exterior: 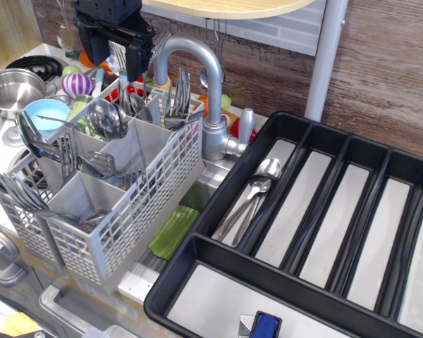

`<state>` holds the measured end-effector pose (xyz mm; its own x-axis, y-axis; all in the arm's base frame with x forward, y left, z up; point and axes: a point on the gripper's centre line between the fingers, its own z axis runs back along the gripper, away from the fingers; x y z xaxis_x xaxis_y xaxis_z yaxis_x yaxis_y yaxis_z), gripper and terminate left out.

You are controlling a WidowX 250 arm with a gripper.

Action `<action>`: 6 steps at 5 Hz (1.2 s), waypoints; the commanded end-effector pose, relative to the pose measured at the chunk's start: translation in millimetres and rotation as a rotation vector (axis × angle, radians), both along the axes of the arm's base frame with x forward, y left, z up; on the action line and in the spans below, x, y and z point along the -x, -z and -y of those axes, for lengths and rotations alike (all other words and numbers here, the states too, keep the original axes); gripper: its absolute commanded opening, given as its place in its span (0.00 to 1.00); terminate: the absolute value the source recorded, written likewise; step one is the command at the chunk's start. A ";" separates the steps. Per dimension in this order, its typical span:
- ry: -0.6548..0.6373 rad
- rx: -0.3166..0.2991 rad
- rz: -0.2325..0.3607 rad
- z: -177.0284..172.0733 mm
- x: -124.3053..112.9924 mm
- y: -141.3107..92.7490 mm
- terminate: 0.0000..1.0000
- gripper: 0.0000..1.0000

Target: Put small spoon from basket to tray

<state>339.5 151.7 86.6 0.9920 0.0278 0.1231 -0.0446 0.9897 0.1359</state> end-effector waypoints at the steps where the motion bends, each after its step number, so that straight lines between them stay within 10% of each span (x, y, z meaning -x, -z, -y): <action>1: 0.000 0.000 0.000 0.0 0.0 0.0 0.00 1.00; 3: -0.409 0.123 -0.022 7.1 -9.6 6.3 0.00 1.00; 6: -0.502 0.149 -0.003 -3.4 -7.5 33.1 0.00 1.00</action>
